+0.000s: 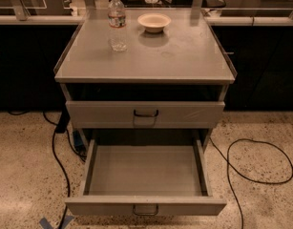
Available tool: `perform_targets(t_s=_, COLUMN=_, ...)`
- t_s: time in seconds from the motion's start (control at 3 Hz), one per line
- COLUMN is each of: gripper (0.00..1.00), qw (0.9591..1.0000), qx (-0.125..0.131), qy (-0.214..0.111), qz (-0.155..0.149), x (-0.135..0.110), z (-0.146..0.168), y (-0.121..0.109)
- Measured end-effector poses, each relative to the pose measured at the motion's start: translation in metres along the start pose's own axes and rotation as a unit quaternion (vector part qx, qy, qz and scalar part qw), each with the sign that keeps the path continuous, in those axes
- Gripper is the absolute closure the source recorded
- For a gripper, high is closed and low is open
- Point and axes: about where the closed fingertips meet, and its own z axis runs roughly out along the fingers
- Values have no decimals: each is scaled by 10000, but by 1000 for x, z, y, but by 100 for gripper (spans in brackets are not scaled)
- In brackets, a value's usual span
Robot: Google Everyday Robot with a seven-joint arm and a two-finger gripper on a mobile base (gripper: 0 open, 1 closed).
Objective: Close middle drawer
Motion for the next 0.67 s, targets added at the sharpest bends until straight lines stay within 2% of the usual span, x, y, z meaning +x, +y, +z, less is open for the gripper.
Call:
perform_targets(t_s=0.33, gripper=0, qw=10000, qx=36, qy=-10, qz=-20, x=3, z=1, y=1)
perform_targets(t_s=0.67, gripper=0, qw=9998, qx=135, qy=-95, qz=82, x=17, z=4, y=-1)
